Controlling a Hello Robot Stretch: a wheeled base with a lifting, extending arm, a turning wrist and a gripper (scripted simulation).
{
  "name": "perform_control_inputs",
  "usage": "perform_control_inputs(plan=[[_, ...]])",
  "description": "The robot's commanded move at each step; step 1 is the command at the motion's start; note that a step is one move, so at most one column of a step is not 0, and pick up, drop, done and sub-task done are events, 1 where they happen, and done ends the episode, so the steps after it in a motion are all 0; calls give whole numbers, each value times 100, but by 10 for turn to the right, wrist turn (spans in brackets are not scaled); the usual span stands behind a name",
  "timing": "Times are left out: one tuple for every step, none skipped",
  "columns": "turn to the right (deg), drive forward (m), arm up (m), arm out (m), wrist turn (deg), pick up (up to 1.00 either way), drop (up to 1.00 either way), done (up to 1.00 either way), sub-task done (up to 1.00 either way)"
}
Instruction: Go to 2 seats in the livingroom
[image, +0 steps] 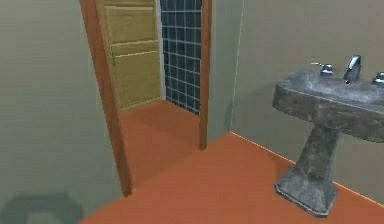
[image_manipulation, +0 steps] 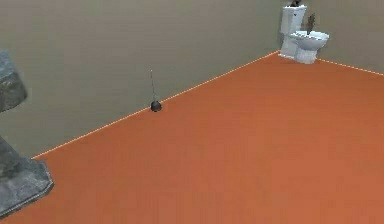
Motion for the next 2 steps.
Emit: perform_control_inputs(plan=[[-60, 0, 0, 0, 0, 0, 0, 0, 0], [0, 100, 0, 0, 0, 0, 0, 0, 0]])
